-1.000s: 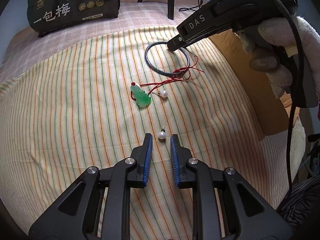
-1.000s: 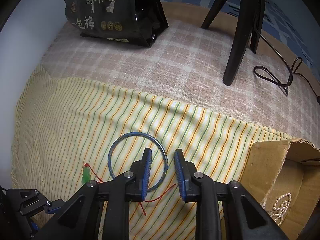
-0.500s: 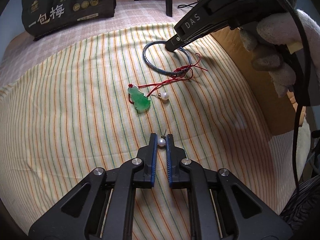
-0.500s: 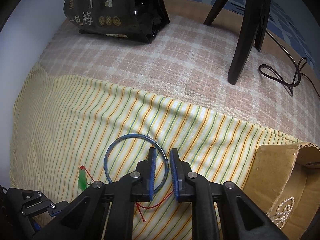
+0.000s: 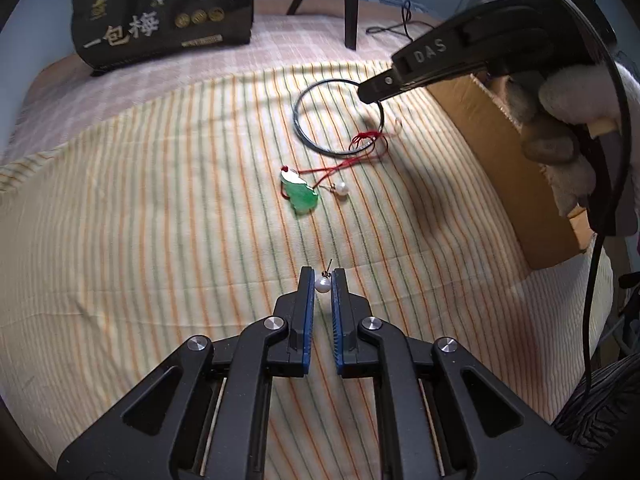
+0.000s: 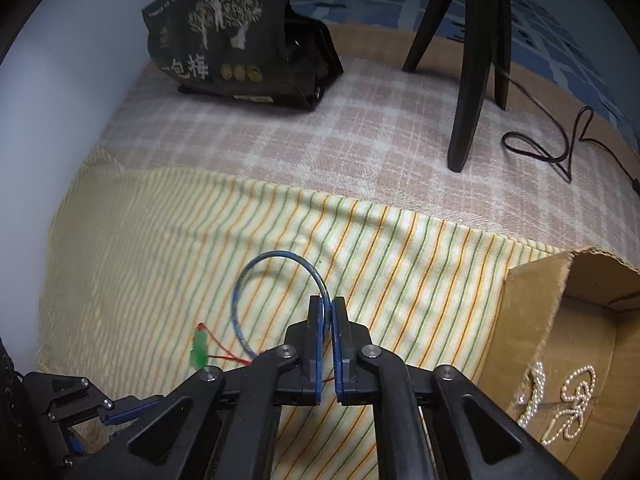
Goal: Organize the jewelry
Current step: 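Close the left gripper on a pearl earring while the right gripper closes on the blue bangle, then carry the pearl earring and blue bangle over the cardboard box with both grippers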
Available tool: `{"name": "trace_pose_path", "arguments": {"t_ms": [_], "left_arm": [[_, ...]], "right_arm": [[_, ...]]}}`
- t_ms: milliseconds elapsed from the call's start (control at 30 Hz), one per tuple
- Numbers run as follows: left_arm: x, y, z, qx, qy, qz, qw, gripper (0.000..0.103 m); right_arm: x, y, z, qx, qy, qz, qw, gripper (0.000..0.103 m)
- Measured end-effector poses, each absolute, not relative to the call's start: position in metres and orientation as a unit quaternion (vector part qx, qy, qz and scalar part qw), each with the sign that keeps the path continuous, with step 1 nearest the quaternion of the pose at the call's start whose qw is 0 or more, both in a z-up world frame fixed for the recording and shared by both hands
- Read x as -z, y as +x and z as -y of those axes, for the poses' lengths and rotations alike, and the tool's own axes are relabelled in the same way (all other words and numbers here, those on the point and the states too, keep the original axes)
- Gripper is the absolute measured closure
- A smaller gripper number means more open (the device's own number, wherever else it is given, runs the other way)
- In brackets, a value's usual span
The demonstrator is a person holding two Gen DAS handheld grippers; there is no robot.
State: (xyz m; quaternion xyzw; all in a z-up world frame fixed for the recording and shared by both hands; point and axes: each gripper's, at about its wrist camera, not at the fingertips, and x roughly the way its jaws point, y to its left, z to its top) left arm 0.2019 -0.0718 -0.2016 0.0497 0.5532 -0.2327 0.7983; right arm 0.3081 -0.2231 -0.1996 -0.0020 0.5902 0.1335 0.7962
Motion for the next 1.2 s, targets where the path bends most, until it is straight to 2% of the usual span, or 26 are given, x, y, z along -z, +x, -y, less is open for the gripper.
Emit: {"name": "trace_pose_path", "arguments": {"t_ms": [700, 1200], "left_arm": [[0.128, 0.158, 0.084, 0.249, 0.036, -0.492, 0.833, 0.097], [0.112, 0.134, 0.137, 0.286, 0.046, -0.474, 0.831, 0.097]], "right_arm": [[0.096, 0.250, 0.238, -0.117, -0.047, -0.523, 0.843, 0.102], [0.063, 0.210, 0.303, -0.080, -0.040, -0.501, 0.861, 0.102]]}}
